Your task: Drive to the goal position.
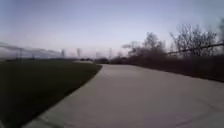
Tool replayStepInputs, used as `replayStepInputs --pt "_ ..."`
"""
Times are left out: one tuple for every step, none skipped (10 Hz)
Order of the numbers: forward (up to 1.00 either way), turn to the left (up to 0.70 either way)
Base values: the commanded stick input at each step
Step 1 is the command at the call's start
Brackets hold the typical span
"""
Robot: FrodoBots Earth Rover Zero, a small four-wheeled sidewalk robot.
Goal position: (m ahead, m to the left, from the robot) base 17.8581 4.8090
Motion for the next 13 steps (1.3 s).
replayStepInputs --pt "1.0 0.0" --pt "1.0 0.01" --pt "1.0 0.0" --pt "1.0 0.0" --pt "1.0 0.01" --pt "1.0 0.0" --pt "1.0 0.01" --pt "1.0 0.02" --pt "1.0 0.01" --pt "1.0 0.0" --pt "1.0 0.01" --pt "1.0 0.01" --pt "1.0 0.01"
